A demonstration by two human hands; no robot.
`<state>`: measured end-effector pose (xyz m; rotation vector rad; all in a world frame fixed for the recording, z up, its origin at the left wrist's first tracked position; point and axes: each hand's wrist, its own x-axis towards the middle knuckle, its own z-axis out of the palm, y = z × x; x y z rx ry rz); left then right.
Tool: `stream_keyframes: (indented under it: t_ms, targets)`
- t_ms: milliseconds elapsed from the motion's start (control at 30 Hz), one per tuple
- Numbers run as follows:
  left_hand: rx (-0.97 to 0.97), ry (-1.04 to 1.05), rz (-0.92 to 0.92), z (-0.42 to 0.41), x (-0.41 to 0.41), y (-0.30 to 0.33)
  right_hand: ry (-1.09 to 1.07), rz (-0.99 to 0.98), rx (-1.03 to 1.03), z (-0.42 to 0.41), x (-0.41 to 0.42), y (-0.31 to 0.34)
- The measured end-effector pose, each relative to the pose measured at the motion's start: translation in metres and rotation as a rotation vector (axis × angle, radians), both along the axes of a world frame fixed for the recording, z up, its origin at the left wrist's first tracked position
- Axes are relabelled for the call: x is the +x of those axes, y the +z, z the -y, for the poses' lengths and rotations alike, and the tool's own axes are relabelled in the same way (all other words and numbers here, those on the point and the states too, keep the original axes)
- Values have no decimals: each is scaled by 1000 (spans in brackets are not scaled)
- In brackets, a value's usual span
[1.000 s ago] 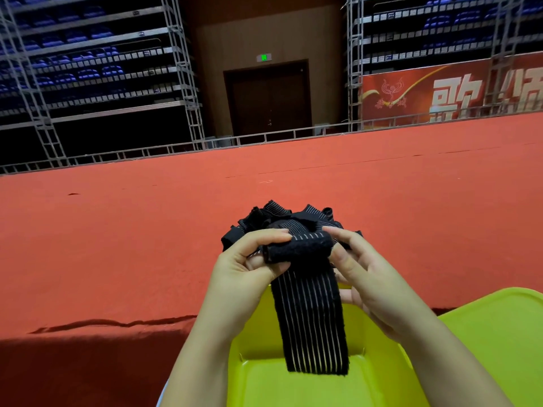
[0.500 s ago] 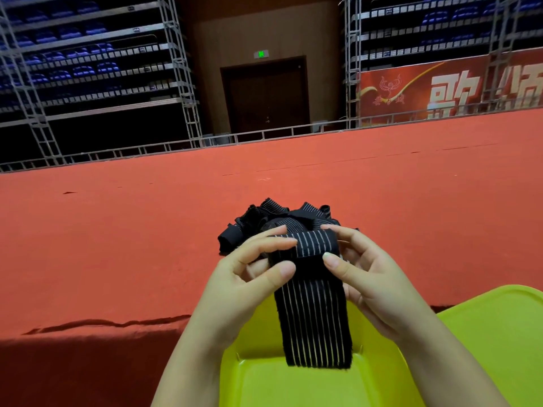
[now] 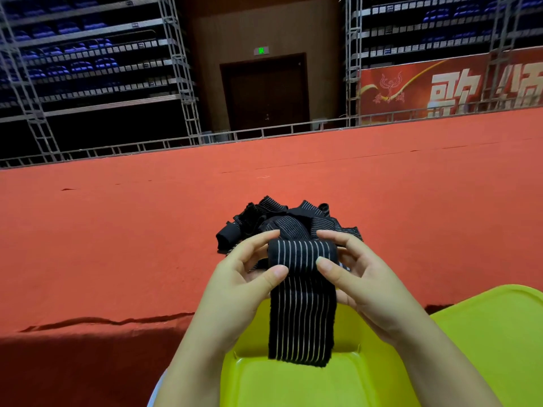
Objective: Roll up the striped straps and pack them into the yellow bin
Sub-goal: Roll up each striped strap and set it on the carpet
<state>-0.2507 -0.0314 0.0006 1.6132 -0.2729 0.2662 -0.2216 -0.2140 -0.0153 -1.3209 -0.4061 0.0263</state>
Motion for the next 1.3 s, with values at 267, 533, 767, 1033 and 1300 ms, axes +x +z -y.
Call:
stream_keyframes:
  t_ms: [267,533,767,1033,1300]
  targets:
    - [-46,-46,-1,2,1,-4,13,77,55,1,4,-5]
    - [-53,-81,-127,0,3,-9,-34,199,83,5,8,-7]
    - [-134,-51,-139,7,2,-5,-40,261,16,5,3,-5]
    - [-138,-37,-90,6,6,-15,35,62,-17,9,6,-10]
    - [-151,-40,-123,8,6,-18,6,-75,18,7,5,-10]
